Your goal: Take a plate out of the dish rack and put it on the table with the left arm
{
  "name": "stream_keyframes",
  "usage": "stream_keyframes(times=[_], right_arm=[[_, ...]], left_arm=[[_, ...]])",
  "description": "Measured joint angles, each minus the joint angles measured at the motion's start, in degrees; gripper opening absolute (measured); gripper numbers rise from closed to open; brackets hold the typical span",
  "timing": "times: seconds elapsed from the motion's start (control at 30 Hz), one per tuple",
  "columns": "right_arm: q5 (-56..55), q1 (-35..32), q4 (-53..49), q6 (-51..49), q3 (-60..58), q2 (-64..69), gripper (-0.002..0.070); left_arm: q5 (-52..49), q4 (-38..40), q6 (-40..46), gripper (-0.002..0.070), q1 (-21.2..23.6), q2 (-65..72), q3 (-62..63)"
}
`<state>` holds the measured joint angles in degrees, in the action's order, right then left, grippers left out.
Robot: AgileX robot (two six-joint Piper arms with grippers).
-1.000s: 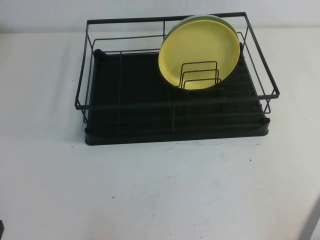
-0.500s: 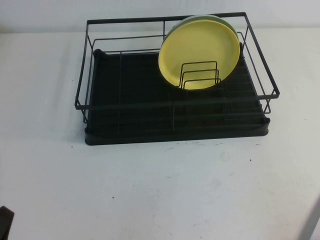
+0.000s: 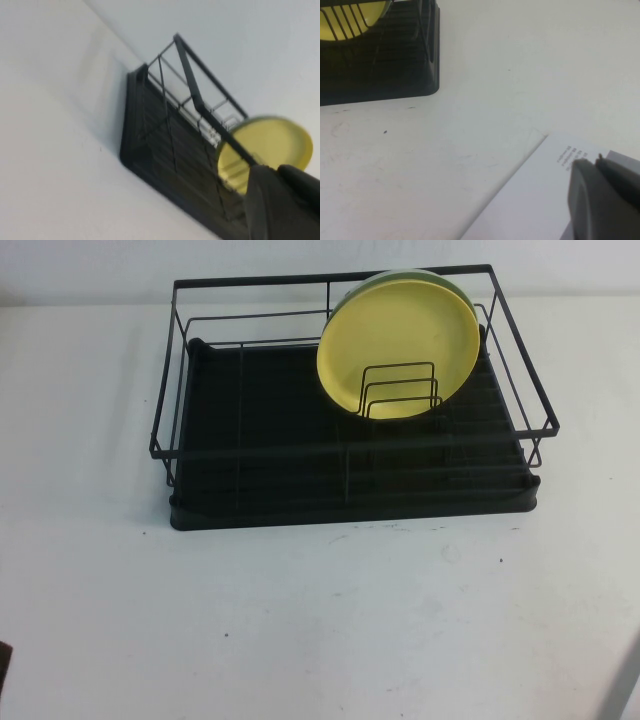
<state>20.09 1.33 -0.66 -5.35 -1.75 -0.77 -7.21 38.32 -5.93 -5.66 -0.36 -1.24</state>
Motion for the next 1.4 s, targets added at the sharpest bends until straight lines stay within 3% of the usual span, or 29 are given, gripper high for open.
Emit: stream_keyframes(times=[0.17,0.4,0.6,0.8,0.93,1.13,1.23,1.4], right_arm=[[0.0,0.0,0.0,0.0,0.0,0.0,-0.002],[0.0,0.0,0.0,0.0,0.0,0.0,-0.0021],[0.0,0.0,0.0,0.0,0.0,0.0,-0.002],[0.0,0.0,0.0,0.0,0.0,0.0,-0.0021],[0.0,0.0,0.0,0.0,0.0,0.0,-0.002],[0.0,0.0,0.0,0.0,0.0,0.0,-0.002],[0.0,0.0,0.0,0.0,0.0,0.0,-0.0021],[0.0,0.0,0.0,0.0,0.0,0.0,-0.002]], left_arm=[[-15.0,-2.0,11.7,-0.0004,0.0,7.1,12.4],[-41.6,-15.0,30.8,-0.0004,0.0,30.3,42.3],[-51.1,-18.0,43.5,-0.0004,0.0,50.1,61.7],[-53.7,-18.9,45.6,0.0013,-0.9,68.4,78.3],[-55.7,-21.8,46.1,0.0119,-4.6,78.1,91.1],[-55.0,-25.7,46.1,0.0433,-11.1,90.2,105.4],[-54.6,-26.1,43.2,0.0497,-14.0,95.7,110.8],[-54.3,-26.2,37.0,0.0521,-17.4,104.5,117.0]])
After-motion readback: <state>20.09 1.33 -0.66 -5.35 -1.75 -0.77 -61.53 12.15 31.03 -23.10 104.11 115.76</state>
